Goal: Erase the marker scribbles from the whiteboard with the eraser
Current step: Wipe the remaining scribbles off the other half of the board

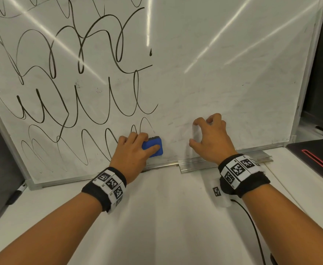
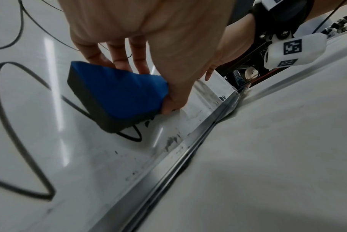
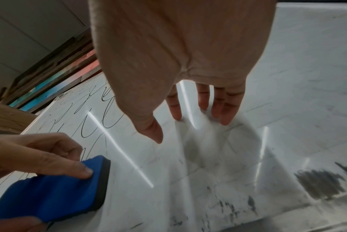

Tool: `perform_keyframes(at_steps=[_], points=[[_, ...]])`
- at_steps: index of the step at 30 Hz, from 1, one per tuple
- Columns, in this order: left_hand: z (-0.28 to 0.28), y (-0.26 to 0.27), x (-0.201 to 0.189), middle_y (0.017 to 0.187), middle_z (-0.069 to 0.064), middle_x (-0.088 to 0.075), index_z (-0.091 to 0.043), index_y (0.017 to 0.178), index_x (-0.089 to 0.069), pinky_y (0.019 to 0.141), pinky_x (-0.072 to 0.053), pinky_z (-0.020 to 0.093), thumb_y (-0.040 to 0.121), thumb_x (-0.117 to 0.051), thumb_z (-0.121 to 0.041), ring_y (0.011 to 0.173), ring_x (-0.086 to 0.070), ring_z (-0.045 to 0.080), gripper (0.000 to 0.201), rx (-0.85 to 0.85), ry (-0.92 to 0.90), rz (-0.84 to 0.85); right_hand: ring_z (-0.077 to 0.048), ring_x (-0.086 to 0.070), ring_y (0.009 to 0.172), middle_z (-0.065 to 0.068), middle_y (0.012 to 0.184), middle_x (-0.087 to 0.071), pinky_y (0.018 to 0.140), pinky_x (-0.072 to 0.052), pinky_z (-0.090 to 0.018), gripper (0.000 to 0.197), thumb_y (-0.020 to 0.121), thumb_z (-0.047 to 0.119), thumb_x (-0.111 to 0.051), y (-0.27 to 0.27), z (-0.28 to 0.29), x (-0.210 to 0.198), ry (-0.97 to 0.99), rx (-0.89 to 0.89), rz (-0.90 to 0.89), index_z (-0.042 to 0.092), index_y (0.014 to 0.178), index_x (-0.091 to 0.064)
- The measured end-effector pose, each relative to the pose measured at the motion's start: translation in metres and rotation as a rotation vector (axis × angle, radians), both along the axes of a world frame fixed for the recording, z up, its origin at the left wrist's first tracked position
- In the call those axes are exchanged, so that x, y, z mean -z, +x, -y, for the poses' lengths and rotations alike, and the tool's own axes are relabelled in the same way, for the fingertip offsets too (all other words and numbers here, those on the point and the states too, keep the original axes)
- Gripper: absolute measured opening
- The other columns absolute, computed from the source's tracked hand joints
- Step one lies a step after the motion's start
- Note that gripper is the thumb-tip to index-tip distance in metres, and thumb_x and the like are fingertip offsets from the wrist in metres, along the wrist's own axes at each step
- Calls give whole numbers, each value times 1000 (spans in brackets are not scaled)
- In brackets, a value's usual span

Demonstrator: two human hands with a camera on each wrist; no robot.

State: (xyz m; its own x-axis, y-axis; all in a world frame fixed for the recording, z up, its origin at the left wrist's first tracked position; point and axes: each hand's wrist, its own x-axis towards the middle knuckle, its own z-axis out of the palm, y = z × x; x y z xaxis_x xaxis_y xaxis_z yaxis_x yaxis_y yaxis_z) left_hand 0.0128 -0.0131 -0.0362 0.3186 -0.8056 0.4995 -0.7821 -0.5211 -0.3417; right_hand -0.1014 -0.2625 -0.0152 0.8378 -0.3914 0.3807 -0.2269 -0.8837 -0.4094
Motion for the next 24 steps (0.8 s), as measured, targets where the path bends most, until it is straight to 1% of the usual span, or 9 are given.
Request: perform_keyframes(at_steps=[3,8,12,15,19,24], points=[[-1,-2,2,114,11,-56,-25,117,-64,76,-43,46,64,-82,-12,92,-52,31,58,-6,-31,-2,-27,-36,117,-7,125,-30,77,-54,-38,54,83,40,-70,2,-1,0,1,1,9,24,130,-49],[8,-5,-2,113,12,-57,-26,117,-66,77,-44,46,63,-83,-11,93,-54,32,58,-7,-20,-18,-27,-37,116,-8,124,-31,78,-53,-37,55,83,41,-70,4,-9,3,-15,-39,11,23,131,-50],[-12,8,-8,118,12,-57,-27,121,-65,81,-44,49,63,-84,-11,100,-54,34,63,-25,-18,-25,-28,-37,116,-8,123,-31,76,-53,-38,53,84,40,-70,3,-5,3,-17,-29,18,22,130,-50],[-25,13,-13,117,13,-57,-27,121,-66,81,-43,49,64,-85,-12,100,-53,34,62,-46,-33,-21,-28,-38,115,-8,123,-32,76,-54,-39,53,84,40,-70,3,-3,3,-17,-25,27,21,129,-51],[-15,8,-9,114,13,-57,-25,121,-66,79,-45,48,64,-85,-13,96,-54,33,62,-22,-55,-36,-28,-38,115,-8,123,-32,76,-54,-38,53,84,41,-70,4,-7,3,-26,-33,32,22,129,-51],[14,-4,-8,108,13,-58,-21,121,-66,69,-49,42,66,-84,-15,87,-55,31,58,7,-117,-87,-27,-38,115,-7,123,-31,78,-53,-36,53,84,41,-70,4,-7,4,-19,-34,25,23,130,-50]])
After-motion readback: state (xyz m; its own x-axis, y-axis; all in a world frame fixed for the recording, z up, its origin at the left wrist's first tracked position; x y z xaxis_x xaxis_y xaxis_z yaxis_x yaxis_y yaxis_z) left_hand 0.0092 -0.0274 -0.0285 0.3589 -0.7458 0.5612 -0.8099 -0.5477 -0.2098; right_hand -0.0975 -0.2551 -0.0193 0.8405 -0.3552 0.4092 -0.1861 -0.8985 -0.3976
